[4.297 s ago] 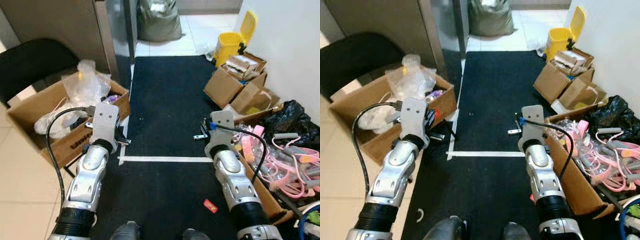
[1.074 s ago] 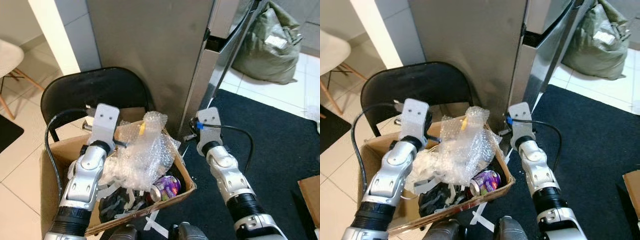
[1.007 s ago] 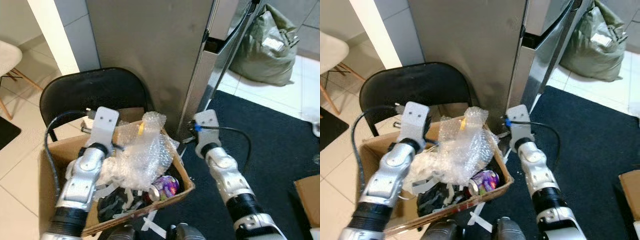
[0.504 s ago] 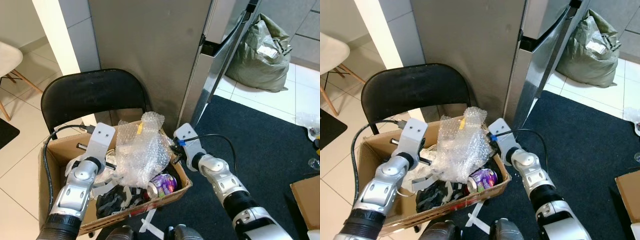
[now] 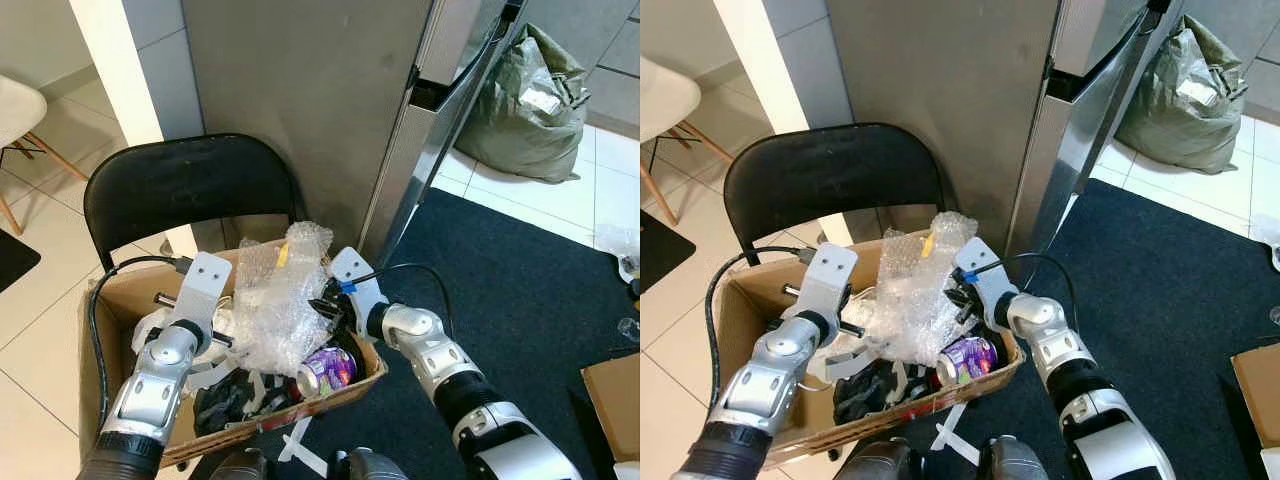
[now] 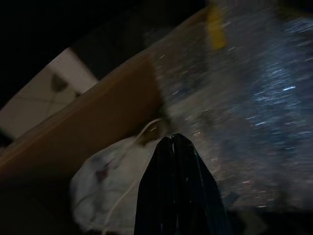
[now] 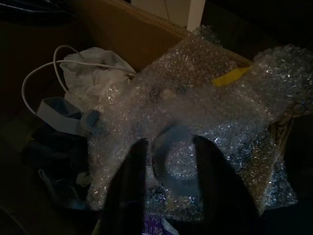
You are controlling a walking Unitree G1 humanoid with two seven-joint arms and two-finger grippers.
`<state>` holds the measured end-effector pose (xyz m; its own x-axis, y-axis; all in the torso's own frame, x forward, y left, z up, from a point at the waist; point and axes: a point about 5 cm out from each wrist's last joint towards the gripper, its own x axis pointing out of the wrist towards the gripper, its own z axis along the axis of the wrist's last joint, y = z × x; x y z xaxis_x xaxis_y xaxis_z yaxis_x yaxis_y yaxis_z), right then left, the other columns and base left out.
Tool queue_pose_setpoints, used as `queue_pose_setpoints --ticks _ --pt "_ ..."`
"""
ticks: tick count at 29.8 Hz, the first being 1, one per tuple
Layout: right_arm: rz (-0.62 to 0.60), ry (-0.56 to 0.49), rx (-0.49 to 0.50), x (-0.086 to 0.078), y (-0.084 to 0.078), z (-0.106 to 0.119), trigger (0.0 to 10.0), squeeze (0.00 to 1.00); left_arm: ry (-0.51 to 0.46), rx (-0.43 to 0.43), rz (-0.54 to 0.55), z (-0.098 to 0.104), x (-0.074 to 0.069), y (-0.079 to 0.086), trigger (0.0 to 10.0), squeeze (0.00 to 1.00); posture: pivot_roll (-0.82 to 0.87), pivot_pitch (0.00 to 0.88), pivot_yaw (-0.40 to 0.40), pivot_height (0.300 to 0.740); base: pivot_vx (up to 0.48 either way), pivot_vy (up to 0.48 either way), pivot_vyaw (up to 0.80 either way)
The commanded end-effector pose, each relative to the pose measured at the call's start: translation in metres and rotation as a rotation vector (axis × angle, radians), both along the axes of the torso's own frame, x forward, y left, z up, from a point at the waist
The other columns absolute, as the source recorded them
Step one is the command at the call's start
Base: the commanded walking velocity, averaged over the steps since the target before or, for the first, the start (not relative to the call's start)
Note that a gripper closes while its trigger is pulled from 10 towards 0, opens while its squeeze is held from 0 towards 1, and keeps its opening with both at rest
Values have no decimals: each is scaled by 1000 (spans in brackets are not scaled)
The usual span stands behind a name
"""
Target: Picking trash to rubbish bin
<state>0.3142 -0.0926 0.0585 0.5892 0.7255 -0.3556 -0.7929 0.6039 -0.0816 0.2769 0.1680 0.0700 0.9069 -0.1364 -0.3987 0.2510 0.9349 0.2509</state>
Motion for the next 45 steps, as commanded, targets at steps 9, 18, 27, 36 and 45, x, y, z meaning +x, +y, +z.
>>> queue_pose_setpoints --ticks 9,18,27,36,45 --pt "10 -2 -12 2 -3 -1 10000 525 -16 -113 -216 8 -9 -23 10000 0 81 70 -59 740 0 0 0" --pt "-206 -118 -20 17 -21 10 10000 0 -115 -70 41 16 6 0 10000 0 80 48 -69 740 0 0 0" --pt "-511 -153 125 21 -48 18 10000 0 -186 -69 254 21 7 16 10000 0 73 38 -70 740 0 0 0" --pt "-595 -140 172 18 -51 15 10000 0 -218 -99 256 24 8 12 10000 0 69 36 -73 740 0 0 0" --pt "-599 -150 182 15 -46 16 10000 0 -229 -104 253 25 8 9 10000 0 66 43 -74 740 0 0 0"
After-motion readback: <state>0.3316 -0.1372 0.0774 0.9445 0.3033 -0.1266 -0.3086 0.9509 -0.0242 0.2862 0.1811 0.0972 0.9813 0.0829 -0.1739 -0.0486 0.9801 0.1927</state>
